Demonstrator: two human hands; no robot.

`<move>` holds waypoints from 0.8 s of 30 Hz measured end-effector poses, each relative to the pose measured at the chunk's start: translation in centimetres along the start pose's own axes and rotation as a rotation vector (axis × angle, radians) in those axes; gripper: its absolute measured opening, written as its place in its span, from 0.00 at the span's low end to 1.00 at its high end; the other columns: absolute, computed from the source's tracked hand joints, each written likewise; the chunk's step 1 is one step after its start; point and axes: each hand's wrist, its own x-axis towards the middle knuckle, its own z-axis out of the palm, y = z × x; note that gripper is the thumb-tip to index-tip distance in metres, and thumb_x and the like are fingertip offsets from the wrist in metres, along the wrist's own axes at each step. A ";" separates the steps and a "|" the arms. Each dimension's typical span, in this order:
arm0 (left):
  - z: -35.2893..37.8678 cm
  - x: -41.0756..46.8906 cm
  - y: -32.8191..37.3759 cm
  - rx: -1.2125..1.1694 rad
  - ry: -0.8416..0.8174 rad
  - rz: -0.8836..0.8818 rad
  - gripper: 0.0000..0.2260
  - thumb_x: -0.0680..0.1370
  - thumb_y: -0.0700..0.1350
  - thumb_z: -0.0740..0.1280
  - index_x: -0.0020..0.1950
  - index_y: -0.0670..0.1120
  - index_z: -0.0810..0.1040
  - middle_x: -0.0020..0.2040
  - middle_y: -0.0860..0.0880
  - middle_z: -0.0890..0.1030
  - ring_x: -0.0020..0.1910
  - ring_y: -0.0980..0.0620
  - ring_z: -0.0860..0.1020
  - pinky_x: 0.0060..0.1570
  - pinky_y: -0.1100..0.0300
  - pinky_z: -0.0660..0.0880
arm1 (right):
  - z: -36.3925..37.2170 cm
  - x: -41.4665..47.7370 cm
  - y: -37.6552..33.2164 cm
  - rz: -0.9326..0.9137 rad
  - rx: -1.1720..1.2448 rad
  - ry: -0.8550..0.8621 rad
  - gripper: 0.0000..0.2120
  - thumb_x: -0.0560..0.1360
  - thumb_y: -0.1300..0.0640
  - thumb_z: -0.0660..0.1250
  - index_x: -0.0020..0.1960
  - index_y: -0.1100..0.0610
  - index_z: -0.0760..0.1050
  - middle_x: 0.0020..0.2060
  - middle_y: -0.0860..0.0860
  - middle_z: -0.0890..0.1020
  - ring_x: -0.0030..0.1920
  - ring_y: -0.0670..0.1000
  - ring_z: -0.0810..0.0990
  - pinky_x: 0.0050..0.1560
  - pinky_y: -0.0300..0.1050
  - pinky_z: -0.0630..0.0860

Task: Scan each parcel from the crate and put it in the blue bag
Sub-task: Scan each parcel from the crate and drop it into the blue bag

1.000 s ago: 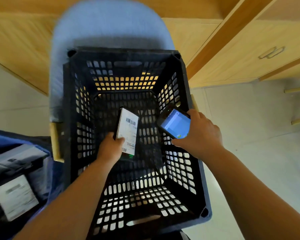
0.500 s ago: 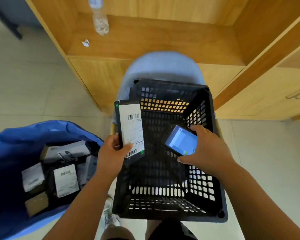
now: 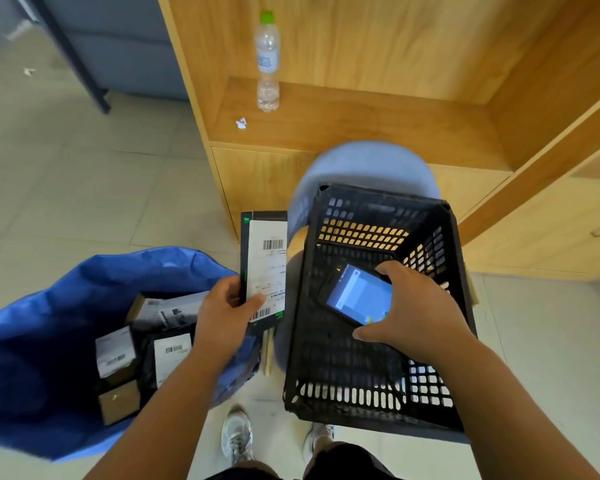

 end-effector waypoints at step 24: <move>-16.1 0.7 -21.8 0.016 0.112 -0.635 0.08 0.76 0.47 0.70 0.49 0.42 0.80 0.47 0.44 0.83 0.41 0.47 0.81 0.39 0.55 0.78 | 12.9 3.0 -17.1 -0.190 -0.355 -0.307 0.33 0.60 0.37 0.71 0.57 0.49 0.62 0.50 0.48 0.74 0.48 0.53 0.75 0.43 0.48 0.69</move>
